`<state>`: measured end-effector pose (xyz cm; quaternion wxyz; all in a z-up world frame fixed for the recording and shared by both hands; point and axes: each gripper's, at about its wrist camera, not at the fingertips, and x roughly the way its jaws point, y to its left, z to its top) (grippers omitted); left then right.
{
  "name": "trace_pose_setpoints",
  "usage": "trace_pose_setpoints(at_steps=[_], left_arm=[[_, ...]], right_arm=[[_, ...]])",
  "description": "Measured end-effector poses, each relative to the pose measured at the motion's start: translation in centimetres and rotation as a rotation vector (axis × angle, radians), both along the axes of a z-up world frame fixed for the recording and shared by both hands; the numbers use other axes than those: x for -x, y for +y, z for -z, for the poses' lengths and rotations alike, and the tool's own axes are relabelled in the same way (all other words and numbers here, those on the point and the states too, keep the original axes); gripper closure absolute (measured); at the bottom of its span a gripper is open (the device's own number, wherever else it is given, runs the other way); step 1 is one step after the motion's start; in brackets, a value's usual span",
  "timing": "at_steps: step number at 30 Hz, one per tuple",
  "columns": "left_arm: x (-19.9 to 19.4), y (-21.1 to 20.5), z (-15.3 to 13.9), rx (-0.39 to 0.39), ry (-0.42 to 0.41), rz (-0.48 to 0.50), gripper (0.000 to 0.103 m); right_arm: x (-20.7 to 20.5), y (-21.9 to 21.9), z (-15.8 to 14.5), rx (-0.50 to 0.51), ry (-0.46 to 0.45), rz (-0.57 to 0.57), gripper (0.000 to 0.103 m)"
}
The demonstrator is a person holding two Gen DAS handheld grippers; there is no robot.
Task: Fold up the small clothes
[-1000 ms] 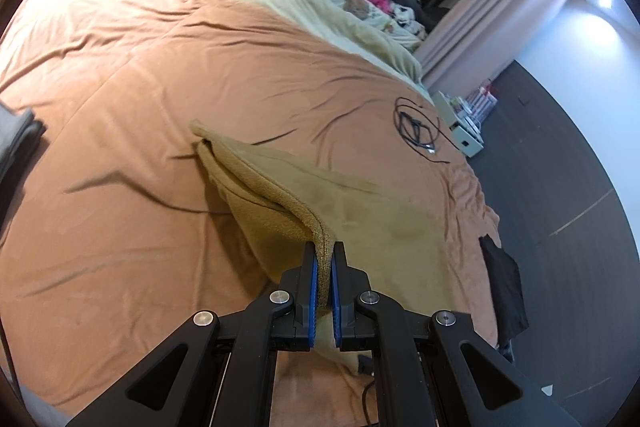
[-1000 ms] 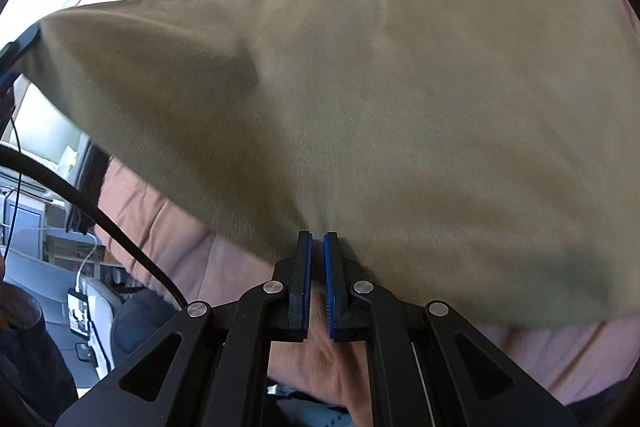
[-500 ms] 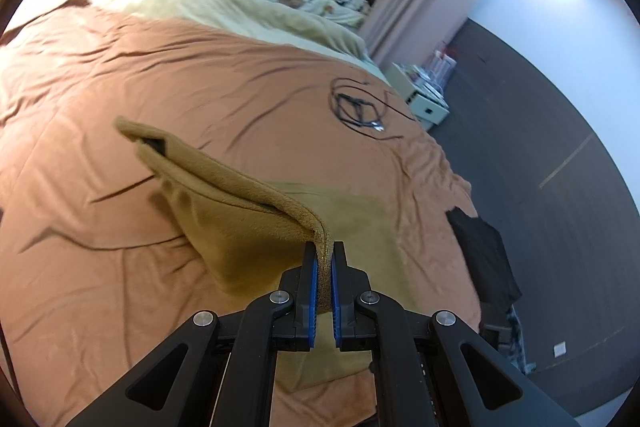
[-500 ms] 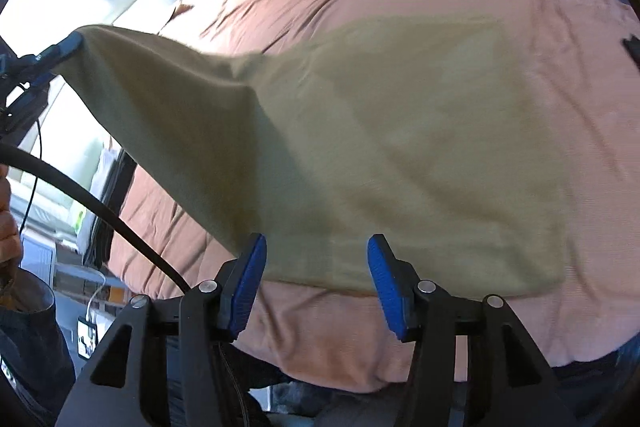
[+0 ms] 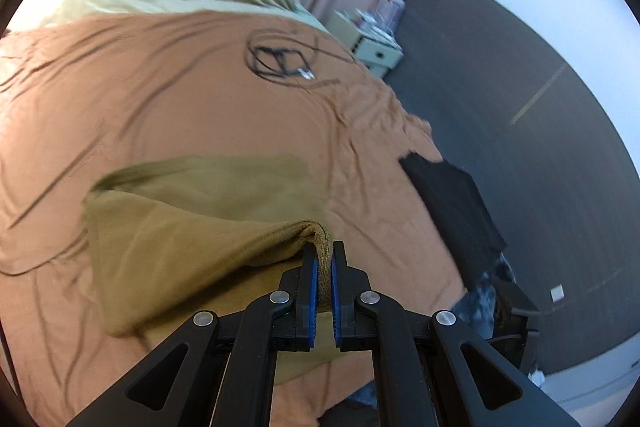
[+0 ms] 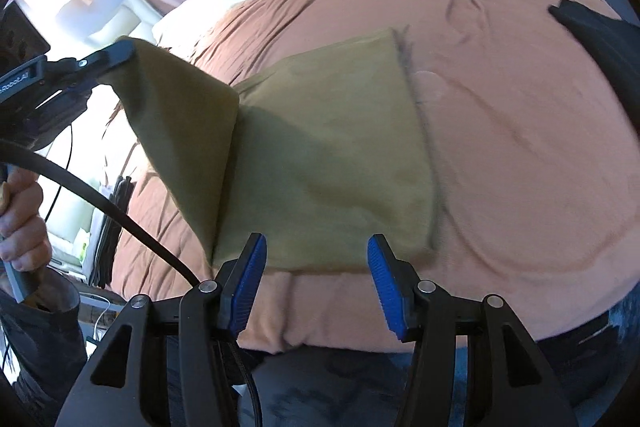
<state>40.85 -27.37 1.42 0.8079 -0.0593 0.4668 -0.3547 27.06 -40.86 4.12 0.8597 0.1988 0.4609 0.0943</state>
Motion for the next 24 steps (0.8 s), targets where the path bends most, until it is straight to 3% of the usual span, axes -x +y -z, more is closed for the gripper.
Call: trace_pose_setpoints(at_steps=[10, 14, 16, 17, 19, 24], left_arm=[[1.7, -7.3, 4.4, -0.056, 0.066, 0.135, 0.097], [2.2, -9.2, 5.7, -0.091, 0.100, 0.182, 0.093], [2.2, -9.1, 6.0, -0.074, 0.123, 0.203, 0.079], [2.2, -8.8, 5.9, -0.070, 0.124, 0.205, 0.067], [2.2, -7.6, 5.6, -0.085, 0.095, 0.181, 0.055], [1.4, -3.7, 5.6, -0.140, 0.070, 0.117, 0.054]], right_arm=[[1.9, -3.0, 0.9, -0.035, 0.018, 0.025, 0.052], [2.2, -3.6, 1.2, -0.046, 0.015, 0.020, 0.052], [2.0, -4.0, 1.4, -0.051, 0.013, 0.014, 0.052], [1.9, -4.1, 1.5, -0.054, 0.012, 0.012, 0.052], [1.4, -4.4, 1.8, -0.070, 0.012, 0.004, 0.052], [-0.2, -5.3, 2.5, -0.083, 0.017, -0.007, 0.052]])
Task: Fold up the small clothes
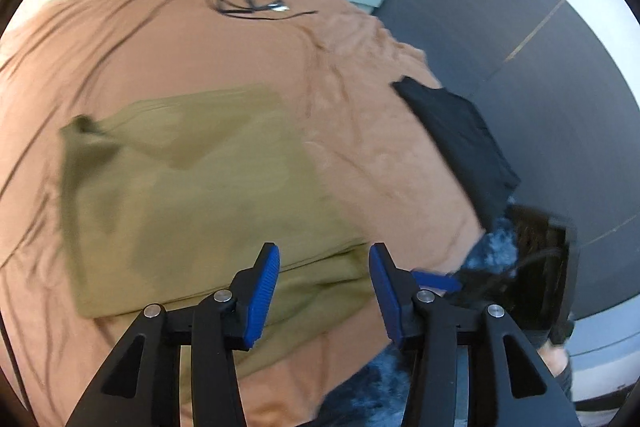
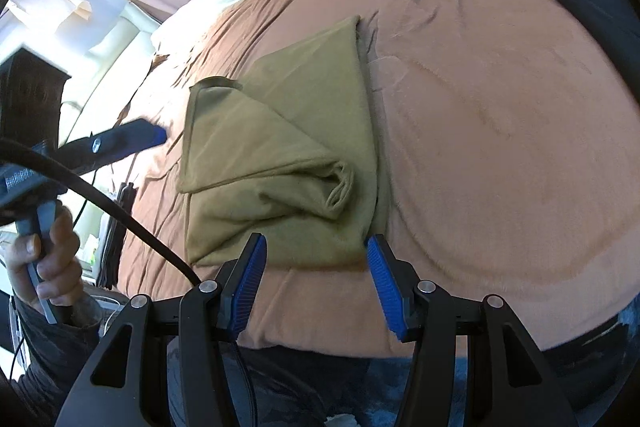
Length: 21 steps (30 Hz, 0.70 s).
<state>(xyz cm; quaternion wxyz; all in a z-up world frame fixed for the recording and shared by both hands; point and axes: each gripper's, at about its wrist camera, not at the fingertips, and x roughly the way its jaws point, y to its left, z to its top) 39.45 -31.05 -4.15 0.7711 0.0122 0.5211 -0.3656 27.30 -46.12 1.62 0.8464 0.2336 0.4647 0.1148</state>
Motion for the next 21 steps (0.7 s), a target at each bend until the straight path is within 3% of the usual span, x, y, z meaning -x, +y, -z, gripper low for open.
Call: trace_pose_setpoints(at_steps=[4, 21], left_arm=[[-1.0, 3.5, 1.1, -0.045, 0.009, -0.066, 0.054], [0.7, 11.5, 9.3, -0.161, 0.140, -0.147, 0.054]], right_arm=[[-1.0, -0.3, 0.2, -0.020, 0.001, -0.013, 0.063], [-4.5, 0.6, 0.1, 0.078, 0.060, -0.077, 0.068]])
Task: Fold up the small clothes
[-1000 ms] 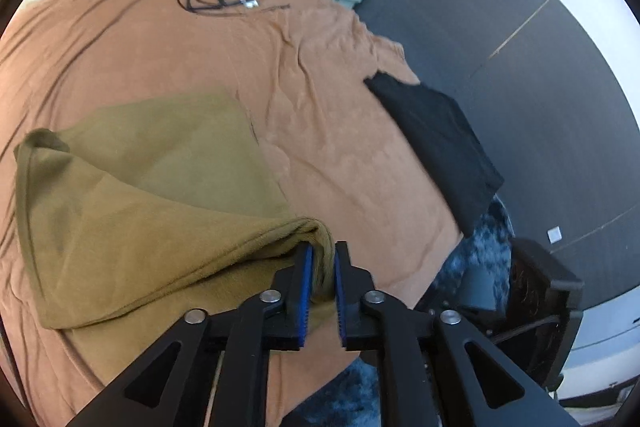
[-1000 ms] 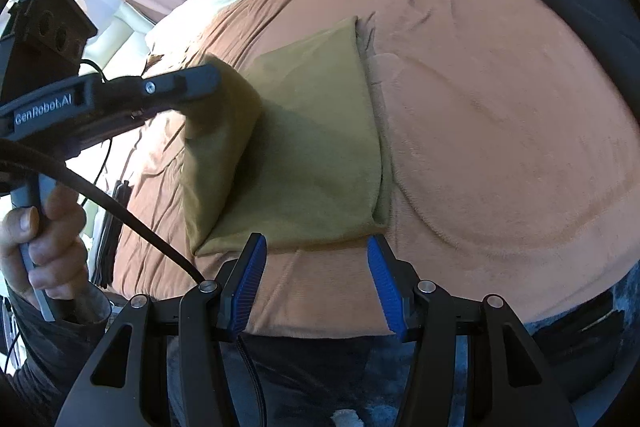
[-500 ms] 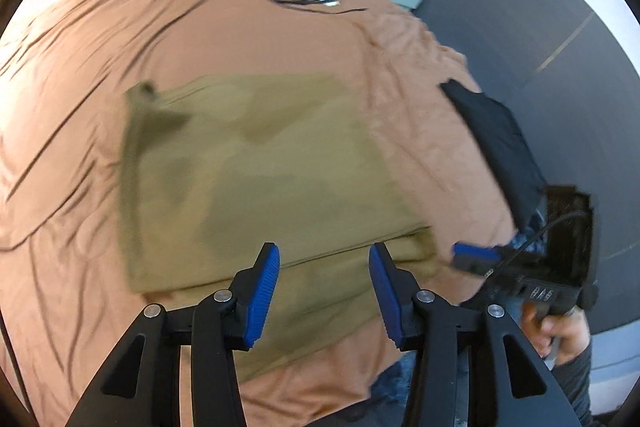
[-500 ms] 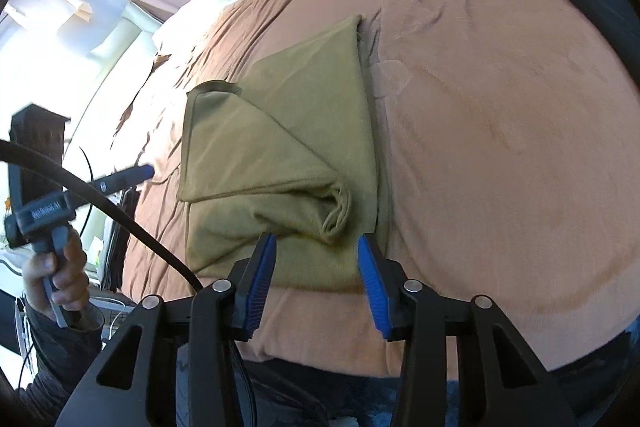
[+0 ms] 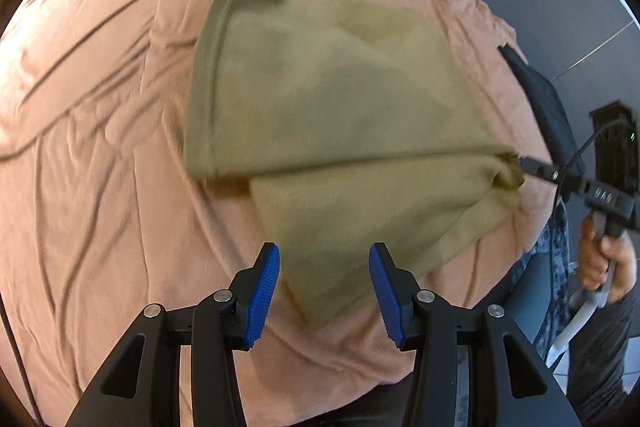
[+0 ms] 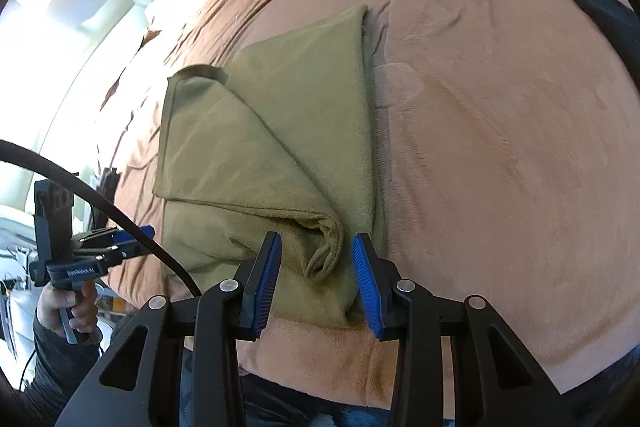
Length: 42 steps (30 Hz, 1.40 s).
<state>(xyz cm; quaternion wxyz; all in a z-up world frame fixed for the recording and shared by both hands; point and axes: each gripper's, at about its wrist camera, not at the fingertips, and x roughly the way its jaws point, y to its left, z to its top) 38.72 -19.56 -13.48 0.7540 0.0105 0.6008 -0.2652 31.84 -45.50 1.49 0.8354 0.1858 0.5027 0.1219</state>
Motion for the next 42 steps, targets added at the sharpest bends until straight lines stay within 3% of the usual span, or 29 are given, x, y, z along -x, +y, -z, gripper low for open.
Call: trace_pose_setpoints(at_steps=[6, 8, 10, 15, 17, 20, 28, 33, 39, 41, 42], left_arm=[[1.2, 0.5, 1.8, -0.009, 0.035, 0.007, 0.054], [1.5, 0.4, 2.3, -0.009, 0.044, 0.013, 0.054], [1.9, 0.2, 2.8, -0.014, 0.056, 0.022, 0.054], [2.1, -0.2, 3.4, -0.049, 0.041, 0.044, 0.057], [2.1, -0.2, 3.4, -0.077, 0.028, 0.045, 0.085], [2.0, 0.5, 3.3, -0.062, 0.026, 0.045, 0.097], [2.1, 2.7, 1.7, -0.017, 0.010, 0.051, 0.099], [2.5, 3.0, 1.7, -0.059, -0.009, 0.083, 0.099], [2.4, 3.2, 2.7, -0.057, 0.026, 0.094, 0.099], [2.8, 3.4, 1.9, -0.053, 0.021, 0.115, 0.099], [3.0, 3.6, 1.3, -0.058, 0.007, 0.122, 0.099]], right_arm=[[-1.4, 1.7, 0.3, 0.098, 0.063, -0.028, 0.077], [-2.0, 2.3, 0.4, 0.120, 0.075, -0.026, 0.085], [-2.4, 2.1, 0.5, 0.129, 0.080, -0.008, 0.100], [-1.3, 1.5, -1.3, 0.060, 0.027, 0.010, 0.101], [-0.5, 1.2, -1.9, 0.023, 0.009, 0.008, 0.101], [0.6, 0.9, -2.4, -0.027, -0.005, 0.009, 0.101], [3.5, -1.3, -2.1, -0.191, -0.027, 0.014, 0.102], [3.7, -3.4, 1.0, -0.242, 0.010, 0.061, 0.102], [3.0, -4.3, 3.8, -0.181, 0.065, 0.099, 0.099], [3.1, -4.0, 3.1, -0.144, 0.054, 0.085, 0.093], [3.2, -3.8, 2.3, -0.082, 0.052, 0.078, 0.083]])
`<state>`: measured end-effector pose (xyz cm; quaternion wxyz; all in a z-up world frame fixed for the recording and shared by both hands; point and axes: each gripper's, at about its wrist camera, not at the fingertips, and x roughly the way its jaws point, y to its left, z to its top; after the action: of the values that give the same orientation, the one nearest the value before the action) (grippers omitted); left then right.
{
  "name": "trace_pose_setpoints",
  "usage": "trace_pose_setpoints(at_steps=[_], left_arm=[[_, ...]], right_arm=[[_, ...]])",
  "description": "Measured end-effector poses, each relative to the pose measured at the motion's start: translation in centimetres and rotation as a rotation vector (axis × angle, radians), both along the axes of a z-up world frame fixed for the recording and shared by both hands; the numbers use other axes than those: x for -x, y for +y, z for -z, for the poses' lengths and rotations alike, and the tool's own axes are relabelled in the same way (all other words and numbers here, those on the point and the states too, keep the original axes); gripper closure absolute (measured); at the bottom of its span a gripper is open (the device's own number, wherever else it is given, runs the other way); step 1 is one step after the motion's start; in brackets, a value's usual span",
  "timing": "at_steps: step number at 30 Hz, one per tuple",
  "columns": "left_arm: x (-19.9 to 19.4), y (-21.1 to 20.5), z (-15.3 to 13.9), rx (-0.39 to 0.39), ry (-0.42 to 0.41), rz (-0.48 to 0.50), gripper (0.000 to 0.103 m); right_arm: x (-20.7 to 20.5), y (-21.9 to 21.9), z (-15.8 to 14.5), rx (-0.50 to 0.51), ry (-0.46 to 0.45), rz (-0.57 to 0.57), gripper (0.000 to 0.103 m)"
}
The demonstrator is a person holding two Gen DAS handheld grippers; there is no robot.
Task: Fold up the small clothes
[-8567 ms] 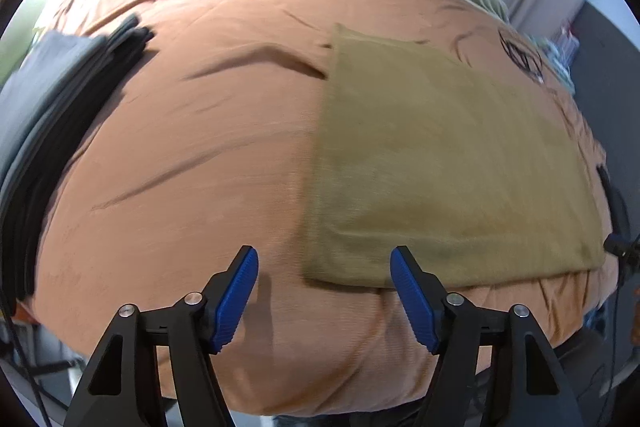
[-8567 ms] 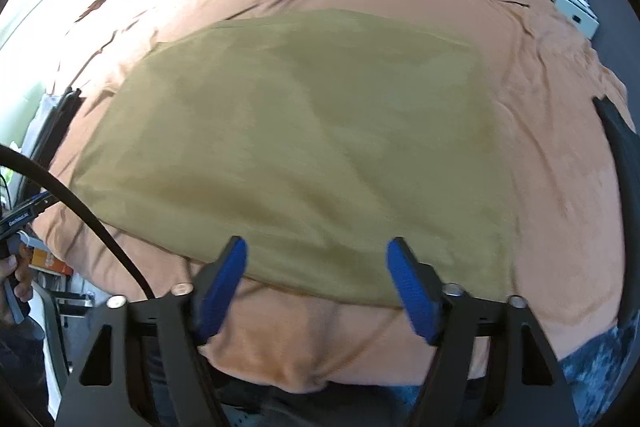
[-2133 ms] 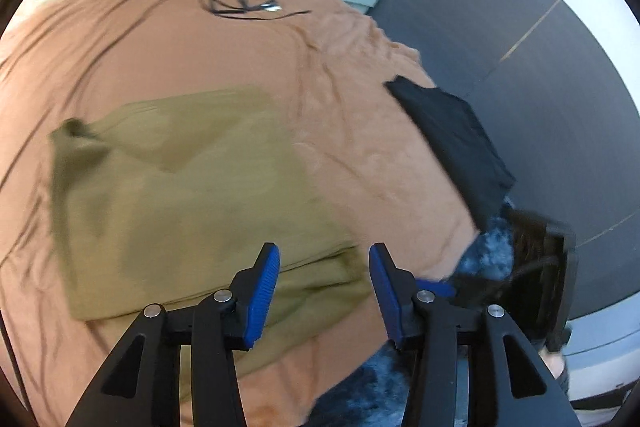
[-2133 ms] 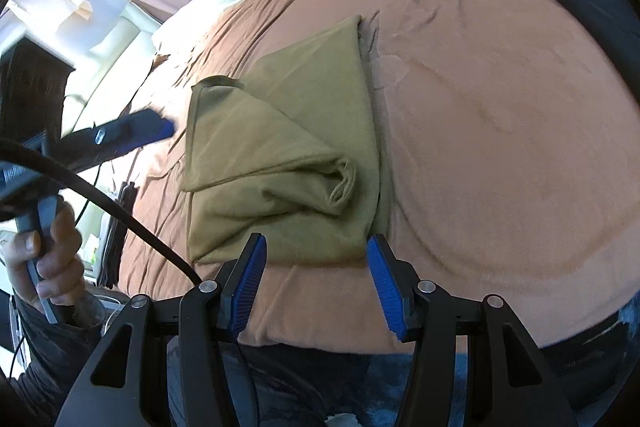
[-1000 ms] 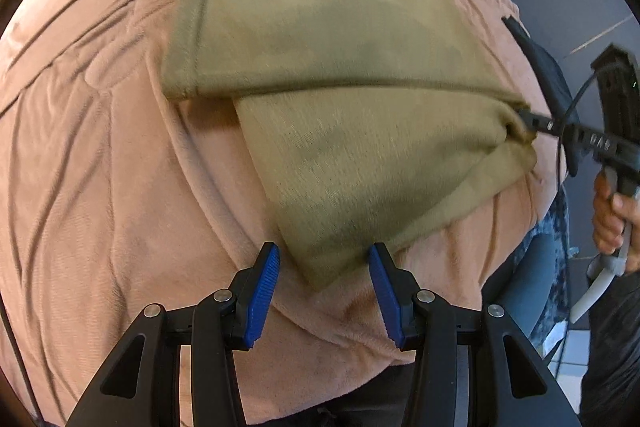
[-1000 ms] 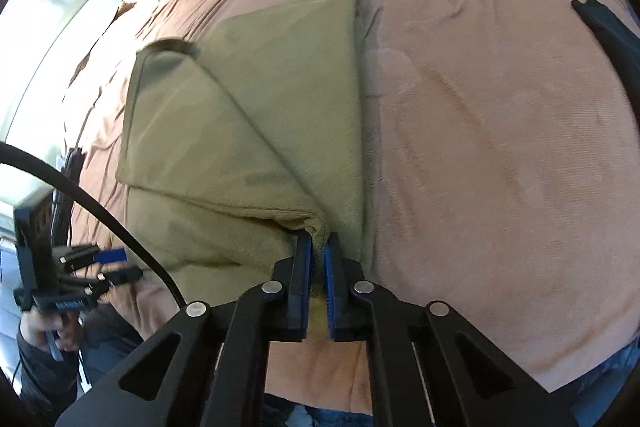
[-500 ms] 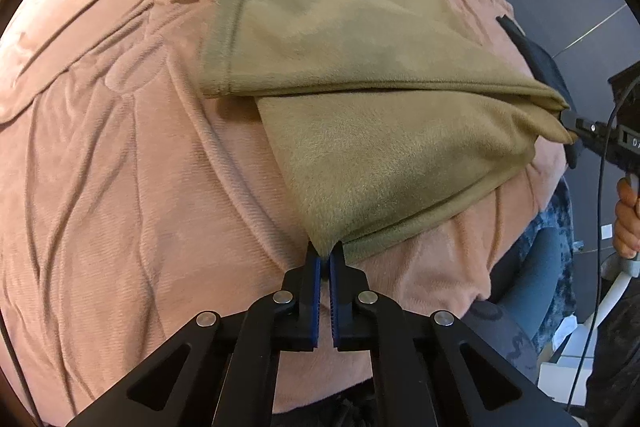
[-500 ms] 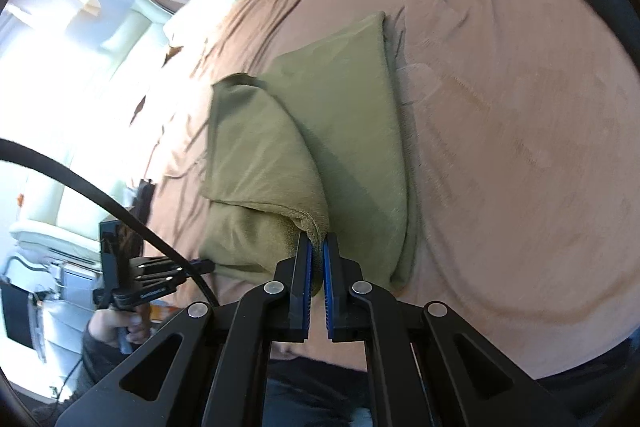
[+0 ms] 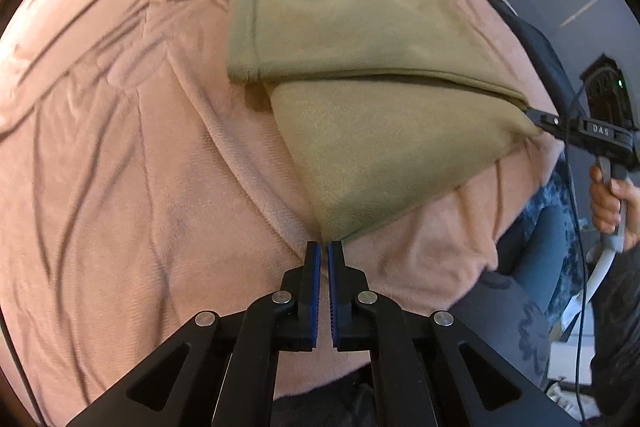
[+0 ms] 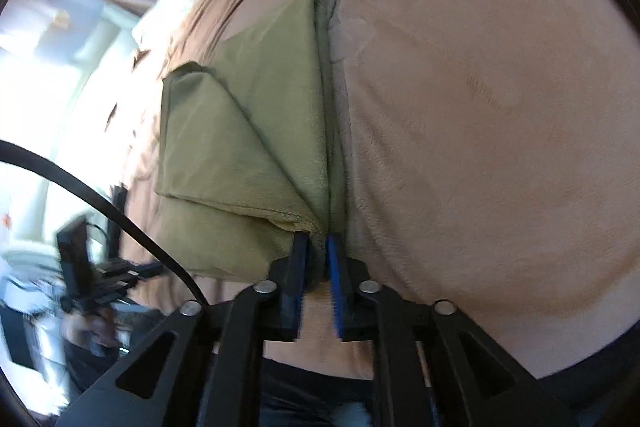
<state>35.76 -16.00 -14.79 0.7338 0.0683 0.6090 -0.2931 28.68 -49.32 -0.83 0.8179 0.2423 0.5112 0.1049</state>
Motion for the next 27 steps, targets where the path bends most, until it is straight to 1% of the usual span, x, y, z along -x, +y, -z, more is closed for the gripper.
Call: trace_pose_setpoints(at_steps=[1, 3, 5, 7, 11, 13, 16, 18, 21, 27], left_arm=[[0.0, 0.2, -0.5, 0.003, -0.007, 0.000, 0.097], [-0.4, 0.7, -1.4, 0.030, -0.013, -0.018, 0.089], [-1.0, 1.3, -2.0, 0.047, -0.023, -0.045, 0.077], [-1.7, 2.1, -2.5, 0.060, -0.039, -0.080, 0.073], [-3.0, 3.3, -2.8, 0.087, -0.046, -0.140, 0.072], [-3.1, 4.0, -3.0, 0.094, -0.049, -0.161, 0.072], [-3.3, 5.6, -2.8, 0.108, -0.045, -0.194, 0.072], [-3.4, 5.8, -2.7, 0.118, -0.044, -0.210, 0.072], [-3.6, 6.9, -2.4, 0.137, -0.039, -0.229, 0.072], [-4.1, 9.2, -1.7, 0.172, -0.030, -0.256, 0.072]], right_arm=[[0.2, 0.2, -0.7, 0.038, -0.007, -0.004, 0.072], [0.3, 0.9, -2.4, 0.098, -0.049, -0.022, 0.064], [0.2, 1.8, -3.5, 0.142, -0.072, -0.040, 0.063], [0.0, 3.2, -4.7, 0.186, -0.100, -0.075, 0.063], [0.1, 6.1, -5.9, 0.254, -0.138, -0.142, 0.063], [-0.5, 8.2, -6.3, 0.285, -0.150, -0.186, 0.063], [-1.4, 11.1, -6.1, 0.318, -0.154, -0.245, 0.064], [-2.1, 12.3, -6.0, 0.340, -0.156, -0.279, 0.064], [-3.5, 15.4, -6.0, 0.377, -0.156, -0.342, 0.064], [-6.5, 20.6, -4.3, 0.465, -0.117, -0.431, 0.063]])
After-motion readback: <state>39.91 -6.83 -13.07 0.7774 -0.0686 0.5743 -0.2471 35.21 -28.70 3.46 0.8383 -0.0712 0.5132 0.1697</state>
